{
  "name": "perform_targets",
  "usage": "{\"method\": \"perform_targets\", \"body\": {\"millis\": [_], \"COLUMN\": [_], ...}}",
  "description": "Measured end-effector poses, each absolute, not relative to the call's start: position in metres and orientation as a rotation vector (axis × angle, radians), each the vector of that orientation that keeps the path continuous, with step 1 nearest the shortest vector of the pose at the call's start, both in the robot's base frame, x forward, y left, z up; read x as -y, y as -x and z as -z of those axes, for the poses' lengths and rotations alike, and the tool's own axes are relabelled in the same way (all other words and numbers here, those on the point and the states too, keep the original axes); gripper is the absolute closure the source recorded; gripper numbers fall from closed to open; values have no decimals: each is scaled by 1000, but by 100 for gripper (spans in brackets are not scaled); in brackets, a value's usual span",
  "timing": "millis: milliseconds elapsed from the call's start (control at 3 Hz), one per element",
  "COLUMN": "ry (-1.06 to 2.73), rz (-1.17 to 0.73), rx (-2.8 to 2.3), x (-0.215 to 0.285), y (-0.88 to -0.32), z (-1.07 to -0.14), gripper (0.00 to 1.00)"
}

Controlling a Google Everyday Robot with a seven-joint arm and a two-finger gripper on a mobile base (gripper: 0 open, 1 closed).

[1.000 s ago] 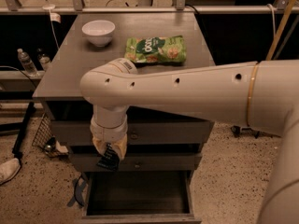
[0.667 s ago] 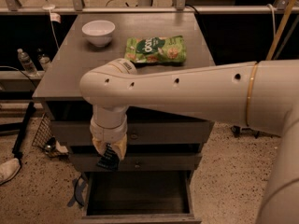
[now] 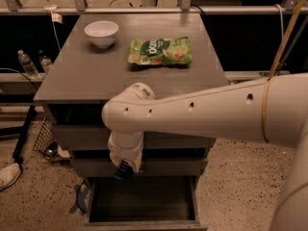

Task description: Place rxbar blueberry into bottom drawer

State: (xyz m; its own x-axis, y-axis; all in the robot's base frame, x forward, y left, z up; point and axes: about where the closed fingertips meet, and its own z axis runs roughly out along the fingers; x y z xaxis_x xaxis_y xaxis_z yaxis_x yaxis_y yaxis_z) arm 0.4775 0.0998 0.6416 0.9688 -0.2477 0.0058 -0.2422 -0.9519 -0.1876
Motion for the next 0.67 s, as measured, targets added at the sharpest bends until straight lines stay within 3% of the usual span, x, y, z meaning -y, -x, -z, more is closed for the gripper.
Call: {"method": "perform_targets", "body": {"millis": [667], "ry": [2825], "rz": [58], "rx": [-404], "x": [-91], "y": [-480], "z": [-584], "gripper": [100]}}
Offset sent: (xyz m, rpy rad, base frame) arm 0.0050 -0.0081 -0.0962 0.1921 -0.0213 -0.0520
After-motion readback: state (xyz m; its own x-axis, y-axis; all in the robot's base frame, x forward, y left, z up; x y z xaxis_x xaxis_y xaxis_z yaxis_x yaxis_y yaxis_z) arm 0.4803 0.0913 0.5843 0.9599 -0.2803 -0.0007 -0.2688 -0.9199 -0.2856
